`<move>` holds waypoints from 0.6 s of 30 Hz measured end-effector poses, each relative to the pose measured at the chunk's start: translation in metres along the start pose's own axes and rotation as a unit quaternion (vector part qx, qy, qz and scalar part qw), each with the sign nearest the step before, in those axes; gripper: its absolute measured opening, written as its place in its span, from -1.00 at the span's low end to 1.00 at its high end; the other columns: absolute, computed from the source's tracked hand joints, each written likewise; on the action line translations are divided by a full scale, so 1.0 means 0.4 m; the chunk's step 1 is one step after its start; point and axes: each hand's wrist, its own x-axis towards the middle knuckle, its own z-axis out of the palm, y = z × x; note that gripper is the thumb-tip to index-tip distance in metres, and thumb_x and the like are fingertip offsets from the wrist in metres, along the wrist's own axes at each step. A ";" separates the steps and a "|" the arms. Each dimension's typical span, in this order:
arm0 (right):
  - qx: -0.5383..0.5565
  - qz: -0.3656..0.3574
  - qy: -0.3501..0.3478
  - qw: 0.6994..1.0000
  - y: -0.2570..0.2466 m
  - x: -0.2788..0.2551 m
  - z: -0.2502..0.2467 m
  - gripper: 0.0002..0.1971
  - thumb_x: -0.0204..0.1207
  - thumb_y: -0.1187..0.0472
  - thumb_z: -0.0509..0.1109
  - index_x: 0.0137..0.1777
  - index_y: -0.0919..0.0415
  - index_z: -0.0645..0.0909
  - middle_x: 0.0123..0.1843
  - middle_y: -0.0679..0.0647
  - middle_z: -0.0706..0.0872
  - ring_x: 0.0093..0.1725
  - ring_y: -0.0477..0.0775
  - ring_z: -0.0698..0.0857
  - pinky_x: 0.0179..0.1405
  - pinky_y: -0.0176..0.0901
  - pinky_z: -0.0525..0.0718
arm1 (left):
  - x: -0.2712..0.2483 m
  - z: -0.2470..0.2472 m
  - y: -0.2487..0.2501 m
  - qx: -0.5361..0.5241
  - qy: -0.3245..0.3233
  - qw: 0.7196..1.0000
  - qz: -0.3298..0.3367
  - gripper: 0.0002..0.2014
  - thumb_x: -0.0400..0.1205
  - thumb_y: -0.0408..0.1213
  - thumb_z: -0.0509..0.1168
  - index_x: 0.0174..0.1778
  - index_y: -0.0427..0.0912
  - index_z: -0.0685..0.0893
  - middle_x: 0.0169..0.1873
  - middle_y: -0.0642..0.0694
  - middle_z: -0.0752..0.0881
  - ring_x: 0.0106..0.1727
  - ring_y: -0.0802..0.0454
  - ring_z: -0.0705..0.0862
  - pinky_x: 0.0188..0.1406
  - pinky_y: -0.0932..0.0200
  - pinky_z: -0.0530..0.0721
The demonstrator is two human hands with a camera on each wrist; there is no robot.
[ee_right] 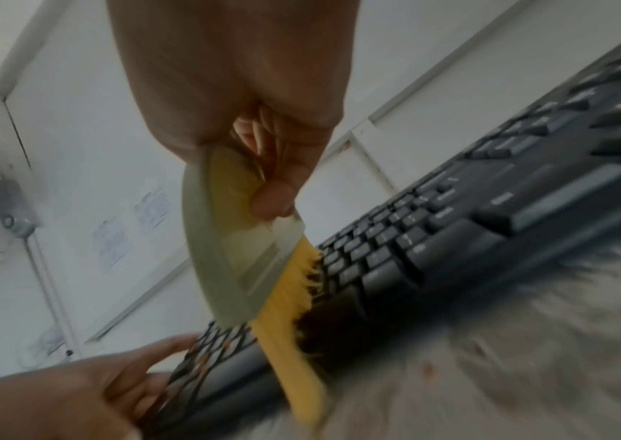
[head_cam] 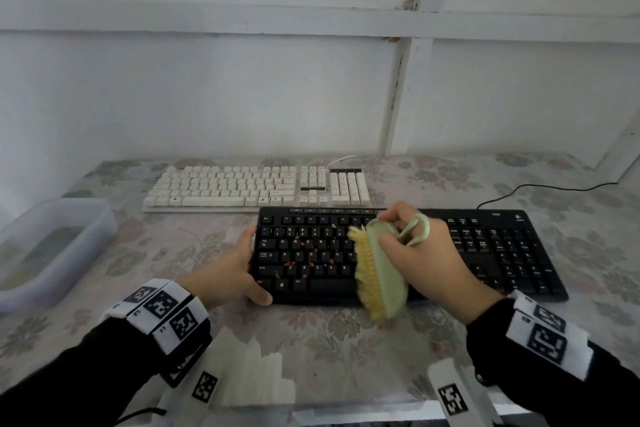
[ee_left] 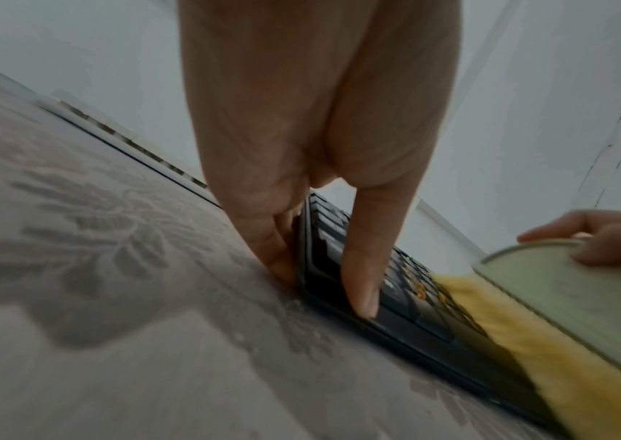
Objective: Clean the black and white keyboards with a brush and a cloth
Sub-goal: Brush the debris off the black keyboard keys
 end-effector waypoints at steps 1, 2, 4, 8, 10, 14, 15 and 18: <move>0.001 0.011 -0.017 1.000 0.004 -0.018 0.001 -0.94 0.52 0.32 0.31 -0.12 0.19 0.61 -0.44 0.15 0.59 -0.53 -0.15 0.40 -0.59 -0.37 0.34 | -0.001 0.001 0.001 -0.003 0.000 1.000 0.001 0.21 0.16 -0.69 0.50 0.47 0.37 0.01 0.26 -0.06 0.64 0.31 -0.08 0.61 0.34 -0.15 0.58; 0.002 0.021 -0.035 0.999 0.007 -0.032 -0.001 -0.93 0.51 0.32 0.32 -0.13 0.16 0.61 -0.48 0.12 0.54 -0.55 -0.14 0.36 -0.60 -0.35 0.33 | -0.002 0.002 0.002 -0.004 0.001 1.000 0.004 0.20 0.12 -0.65 0.50 0.45 0.36 0.03 0.27 -0.07 0.64 0.32 -0.09 0.60 0.35 -0.15 0.57; 0.000 0.034 -0.044 0.998 0.003 -0.038 -0.013 -0.91 0.49 0.32 0.35 -0.16 0.13 0.64 -0.49 0.02 0.55 -0.53 -0.12 0.38 -0.57 -0.35 0.36 | -0.003 0.003 0.003 -0.004 0.003 1.000 0.007 0.19 0.06 -0.58 0.50 0.42 0.38 0.04 0.26 -0.07 0.64 0.32 -0.09 0.60 0.36 -0.16 0.57; 0.029 0.023 0.043 0.998 -0.029 0.020 -0.046 -0.92 0.47 0.31 0.37 -0.15 0.15 0.68 -0.38 -0.10 0.65 -0.38 -0.15 0.58 -0.40 -0.30 0.55 | -0.004 0.002 0.004 -0.003 0.002 1.000 0.008 0.21 0.09 -0.61 0.50 0.46 0.37 0.01 0.26 -0.07 0.64 0.31 -0.09 0.60 0.34 -0.14 0.58; 0.041 0.010 0.071 0.997 -0.045 0.058 -0.046 -0.92 0.52 0.30 0.34 -0.08 0.14 0.65 -0.35 -0.11 0.62 -0.37 -0.18 0.57 -0.45 -0.37 0.51 | -0.007 0.001 0.007 0.001 -0.003 1.000 0.009 0.20 0.16 -0.67 0.49 0.46 0.37 0.00 0.26 -0.06 0.63 0.30 -0.07 0.61 0.31 -0.09 0.60; 0.030 -0.017 0.086 0.996 -0.054 0.100 -0.026 -0.89 0.57 0.27 0.31 0.02 0.11 0.62 -0.26 -0.01 0.68 -0.42 -0.26 0.60 -0.55 -0.51 0.48 | -0.011 0.003 0.013 0.010 -0.003 1.000 0.009 0.21 0.14 -0.62 0.50 0.50 0.34 -0.02 0.26 -0.04 0.63 0.30 -0.05 0.61 0.31 -0.08 0.60; 0.016 -0.014 0.077 0.997 -0.051 0.100 -0.022 -0.89 0.57 0.27 0.30 0.02 0.10 0.61 -0.24 0.08 0.70 -0.40 -0.20 0.61 -0.53 -0.40 0.54 | -0.012 0.004 0.014 0.012 -0.002 1.000 0.009 0.23 0.11 -0.59 0.50 0.53 0.31 -0.02 0.25 -0.05 0.64 0.30 -0.06 0.61 0.33 -0.10 0.59; -0.008 0.000 0.036 0.999 -0.036 0.065 -0.014 -0.95 0.56 0.27 0.29 -0.04 0.14 0.57 -0.19 0.20 0.74 -0.28 0.14 0.71 -0.36 0.03 0.72 | -0.010 0.003 0.012 0.025 0.004 1.000 0.001 0.25 0.20 -0.68 0.51 0.60 0.23 -0.06 0.22 -0.08 0.67 0.27 -0.07 0.64 0.30 -0.08 0.61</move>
